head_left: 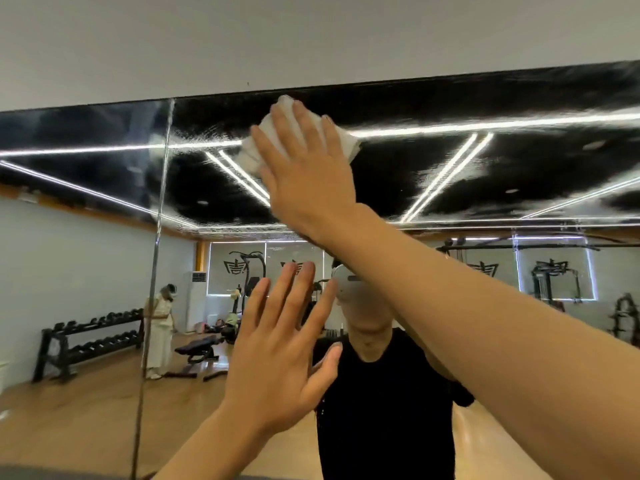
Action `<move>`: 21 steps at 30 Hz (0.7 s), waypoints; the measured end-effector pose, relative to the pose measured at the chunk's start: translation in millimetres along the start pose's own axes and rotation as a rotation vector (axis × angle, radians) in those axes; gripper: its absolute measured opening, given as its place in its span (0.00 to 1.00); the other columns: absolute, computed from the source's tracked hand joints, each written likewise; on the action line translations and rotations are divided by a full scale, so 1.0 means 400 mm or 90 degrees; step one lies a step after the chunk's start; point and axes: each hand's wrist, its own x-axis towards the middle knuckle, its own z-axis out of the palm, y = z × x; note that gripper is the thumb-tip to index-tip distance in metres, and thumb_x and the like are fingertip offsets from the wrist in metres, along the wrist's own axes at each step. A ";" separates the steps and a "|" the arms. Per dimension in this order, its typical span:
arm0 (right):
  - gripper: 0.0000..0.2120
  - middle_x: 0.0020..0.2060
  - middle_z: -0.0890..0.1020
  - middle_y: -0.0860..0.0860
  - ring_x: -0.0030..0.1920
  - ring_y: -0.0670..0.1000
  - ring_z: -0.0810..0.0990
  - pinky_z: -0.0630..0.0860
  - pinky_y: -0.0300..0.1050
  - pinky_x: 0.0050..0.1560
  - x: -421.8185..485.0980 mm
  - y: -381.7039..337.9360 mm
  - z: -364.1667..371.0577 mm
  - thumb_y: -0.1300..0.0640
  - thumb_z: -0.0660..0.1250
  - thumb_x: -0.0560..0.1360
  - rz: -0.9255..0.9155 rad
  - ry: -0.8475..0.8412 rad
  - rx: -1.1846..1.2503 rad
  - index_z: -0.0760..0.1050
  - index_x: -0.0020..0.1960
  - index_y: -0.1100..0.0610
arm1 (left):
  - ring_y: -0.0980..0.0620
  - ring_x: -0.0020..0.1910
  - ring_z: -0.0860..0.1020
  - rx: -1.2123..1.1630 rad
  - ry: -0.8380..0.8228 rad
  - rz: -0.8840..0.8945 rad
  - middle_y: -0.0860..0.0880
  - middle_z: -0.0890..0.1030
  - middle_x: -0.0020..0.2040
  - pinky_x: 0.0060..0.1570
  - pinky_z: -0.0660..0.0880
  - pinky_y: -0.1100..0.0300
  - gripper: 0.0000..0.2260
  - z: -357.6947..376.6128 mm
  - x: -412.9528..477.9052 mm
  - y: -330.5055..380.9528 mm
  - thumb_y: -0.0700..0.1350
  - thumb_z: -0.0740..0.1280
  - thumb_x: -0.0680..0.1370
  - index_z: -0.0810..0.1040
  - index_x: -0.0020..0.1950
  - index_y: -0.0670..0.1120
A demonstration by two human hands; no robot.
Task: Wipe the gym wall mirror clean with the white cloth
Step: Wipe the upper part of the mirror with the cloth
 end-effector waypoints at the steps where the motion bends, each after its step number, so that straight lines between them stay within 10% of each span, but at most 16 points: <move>1: 0.28 0.85 0.48 0.57 0.85 0.61 0.45 0.42 0.64 0.82 -0.007 -0.014 0.004 0.44 0.49 0.87 -0.031 -0.010 -0.002 0.51 0.86 0.49 | 0.43 0.86 0.53 -0.004 0.003 0.001 0.45 0.54 0.87 0.82 0.51 0.41 0.33 -0.001 -0.001 -0.002 0.59 0.57 0.83 0.58 0.86 0.50; 8: 0.28 0.86 0.50 0.55 0.85 0.58 0.48 0.43 0.62 0.83 -0.183 0.189 -0.023 0.42 0.48 0.87 -0.106 -0.027 -0.025 0.54 0.85 0.45 | 0.41 0.86 0.53 0.028 0.018 0.026 0.43 0.53 0.87 0.83 0.48 0.43 0.35 0.003 -0.002 -0.006 0.60 0.58 0.82 0.57 0.86 0.49; 21: 0.28 0.86 0.46 0.51 0.85 0.58 0.44 0.41 0.74 0.79 -0.439 0.488 -0.101 0.41 0.41 0.86 0.338 -0.004 -0.052 0.46 0.85 0.42 | 0.40 0.85 0.55 0.026 0.033 -0.002 0.42 0.56 0.86 0.82 0.50 0.40 0.34 0.011 0.007 0.017 0.60 0.58 0.81 0.61 0.85 0.47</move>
